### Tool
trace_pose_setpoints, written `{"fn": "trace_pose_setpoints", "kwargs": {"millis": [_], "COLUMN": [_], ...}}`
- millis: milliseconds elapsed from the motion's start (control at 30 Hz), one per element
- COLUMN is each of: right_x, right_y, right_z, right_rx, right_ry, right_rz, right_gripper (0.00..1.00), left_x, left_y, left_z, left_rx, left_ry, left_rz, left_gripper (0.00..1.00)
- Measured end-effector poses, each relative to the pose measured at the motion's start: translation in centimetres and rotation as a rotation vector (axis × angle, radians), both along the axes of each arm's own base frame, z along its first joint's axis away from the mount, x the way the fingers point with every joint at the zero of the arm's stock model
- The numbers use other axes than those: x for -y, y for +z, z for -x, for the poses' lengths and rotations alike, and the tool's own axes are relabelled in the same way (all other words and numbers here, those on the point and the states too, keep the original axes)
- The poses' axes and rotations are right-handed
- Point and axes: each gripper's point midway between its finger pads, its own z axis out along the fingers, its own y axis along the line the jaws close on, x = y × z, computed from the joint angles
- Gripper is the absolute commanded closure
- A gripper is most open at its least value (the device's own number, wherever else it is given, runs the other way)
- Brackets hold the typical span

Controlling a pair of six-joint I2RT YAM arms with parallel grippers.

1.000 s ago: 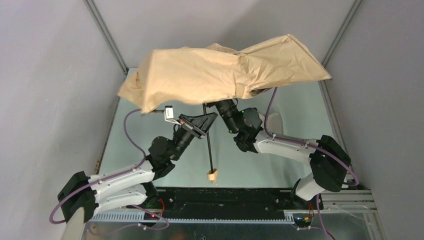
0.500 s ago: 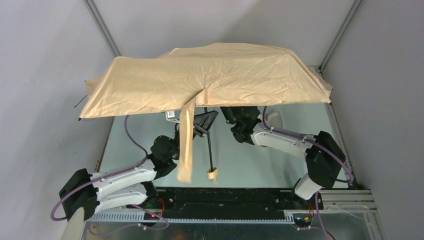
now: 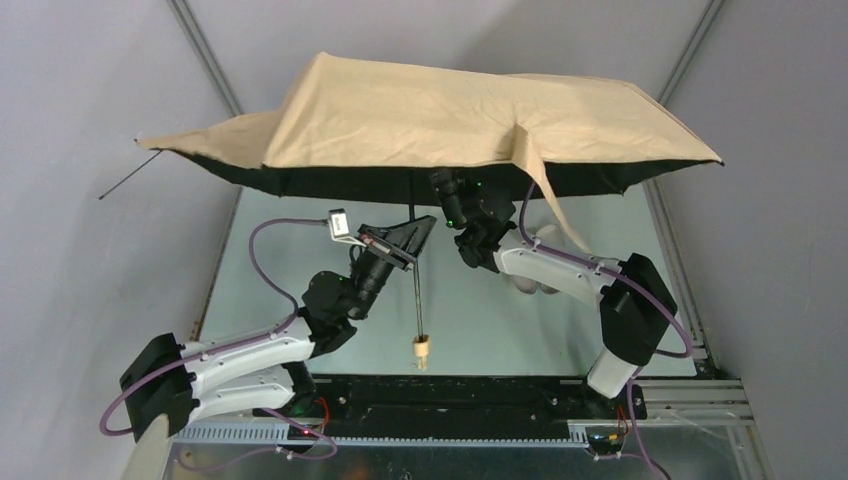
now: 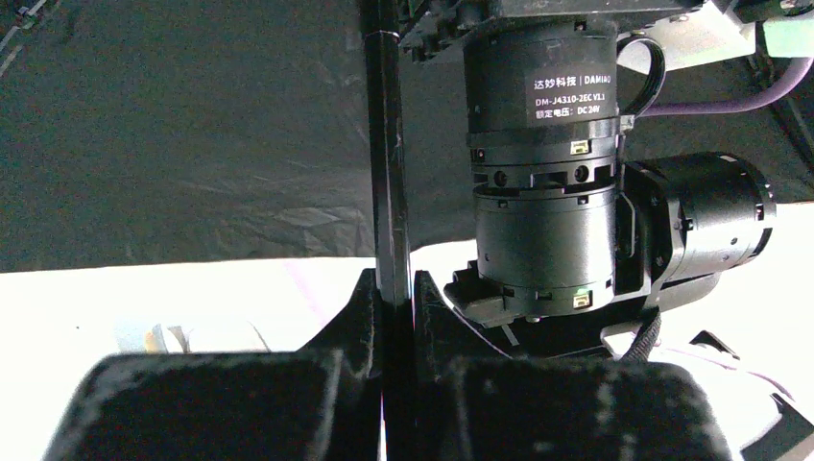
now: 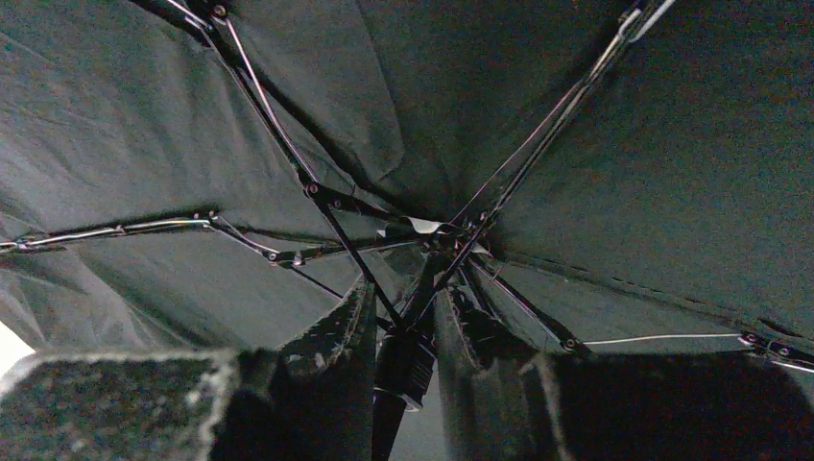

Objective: Open the umbrella

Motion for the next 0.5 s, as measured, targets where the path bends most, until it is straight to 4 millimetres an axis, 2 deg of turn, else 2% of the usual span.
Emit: {"fn": "trace_pose_setpoints", "kwargs": {"millis": [233, 300, 333, 367, 433, 467, 500], "right_x": [-0.8, -0.9, -0.9, -0.7, 0.8, 1.9, 3.5], "right_y": [-0.3, -0.5, -0.7, -1.2, -2.3, -2.7, -3.2], "right_z": [-0.4, -0.2, 0.0, 0.3, 1.1, 1.7, 2.4], "right_rx": [0.0, 0.002, 0.002, -0.004, -0.029, -0.04, -0.058], "right_ry": [0.007, 0.018, 0.025, 0.032, 0.039, 0.037, 0.038], "right_rz": [0.019, 0.029, 0.036, 0.046, 0.063, 0.065, 0.061], "right_gripper": [0.99, 0.87, 0.75, 0.68, 0.42, 0.37, 0.27], "left_x": [-0.3, -0.5, -0.6, -0.7, -0.4, -0.3, 0.0], "left_y": [-0.1, 0.0, 0.1, -0.3, -1.3, -1.7, -2.1], "left_z": [-0.2, -0.1, 0.0, 0.1, 0.8, 1.2, 1.8], "left_rx": [-0.016, -0.018, -0.02, -0.027, -0.036, -0.035, -0.031], "left_ry": [0.021, 0.024, 0.023, 0.019, -0.02, -0.043, -0.075], "left_rz": [0.014, 0.014, 0.012, -0.004, -0.046, -0.064, -0.084], "left_gripper": [1.0, 1.0, 1.0, 1.0, 1.0, 1.0, 1.0]}}
